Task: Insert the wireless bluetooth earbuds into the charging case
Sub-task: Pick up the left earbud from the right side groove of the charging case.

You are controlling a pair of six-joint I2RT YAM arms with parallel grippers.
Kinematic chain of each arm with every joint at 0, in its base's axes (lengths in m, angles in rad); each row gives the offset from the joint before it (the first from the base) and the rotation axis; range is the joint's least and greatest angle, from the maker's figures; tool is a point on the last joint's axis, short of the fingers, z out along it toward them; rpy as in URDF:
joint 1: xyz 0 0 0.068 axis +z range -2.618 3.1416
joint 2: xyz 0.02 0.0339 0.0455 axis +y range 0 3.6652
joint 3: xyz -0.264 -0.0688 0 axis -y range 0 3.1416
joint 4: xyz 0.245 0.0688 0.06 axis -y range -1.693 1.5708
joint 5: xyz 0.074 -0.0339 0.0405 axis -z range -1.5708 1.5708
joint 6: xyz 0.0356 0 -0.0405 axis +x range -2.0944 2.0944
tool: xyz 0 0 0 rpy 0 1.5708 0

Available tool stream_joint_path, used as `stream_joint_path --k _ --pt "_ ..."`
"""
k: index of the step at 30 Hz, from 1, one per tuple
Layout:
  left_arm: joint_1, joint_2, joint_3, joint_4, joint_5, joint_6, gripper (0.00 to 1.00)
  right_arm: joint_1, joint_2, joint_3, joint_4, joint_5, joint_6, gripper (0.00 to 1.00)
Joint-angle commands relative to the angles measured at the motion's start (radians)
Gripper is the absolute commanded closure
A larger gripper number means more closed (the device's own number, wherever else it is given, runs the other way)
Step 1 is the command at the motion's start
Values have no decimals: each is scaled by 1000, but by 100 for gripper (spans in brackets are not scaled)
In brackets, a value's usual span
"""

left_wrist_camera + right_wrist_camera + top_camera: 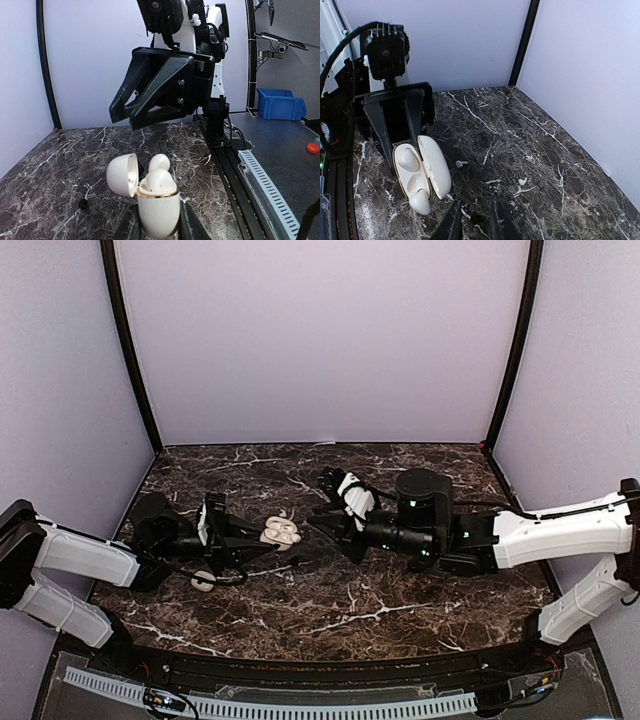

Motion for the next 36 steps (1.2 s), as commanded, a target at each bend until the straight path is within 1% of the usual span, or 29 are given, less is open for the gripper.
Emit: stream_joint_path --k 1,8,16,24,36 --pt "-3 -23 -1 61 59 39 100 -7 -4 -20 -5 -75 70 86" --pt "-4 -24 -1 73 56 32 100 -7 10 -21 -29 -119 79 100" --pt "-4 -13 2 90 56 17 100 -6 33 -13 -32 -158 79 100" --pt "-4 -8 2 89 53 15 100 -4 40 2 -15 -236 75 100" --pt "-4 5 11 84 82 15 100 19 56 24 5 -253 65 100"
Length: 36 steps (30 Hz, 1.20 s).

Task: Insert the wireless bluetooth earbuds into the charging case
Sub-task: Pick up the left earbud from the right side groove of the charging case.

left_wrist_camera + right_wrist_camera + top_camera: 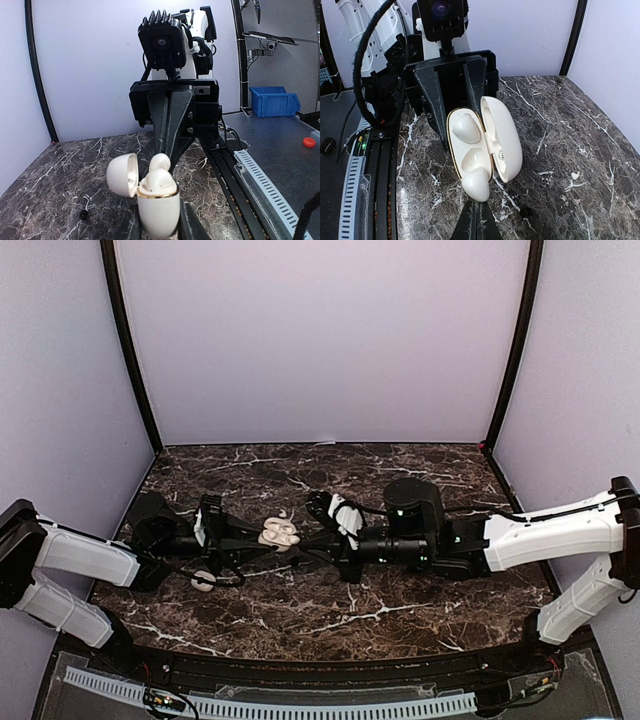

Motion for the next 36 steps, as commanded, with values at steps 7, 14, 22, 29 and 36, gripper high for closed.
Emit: stream_joint_path --k 7,14,22,29,36 --pt "-3 4 14 30 35 -12 100 35 24 52 33 -24 -18 100" --pt "-4 3 13 19 37 -6 100 45 17 52 33 -28 -28 98" --pt "-3 8 15 19 51 -8 100 50 17 58 26 -67 -59 80" --pt "-4 -4 4 16 56 8 100 50 -45 9 0 -144 -111 77" --pt "-5 19 -61 155 173 92 100 50 -142 -60 -26 -147 -171 74"
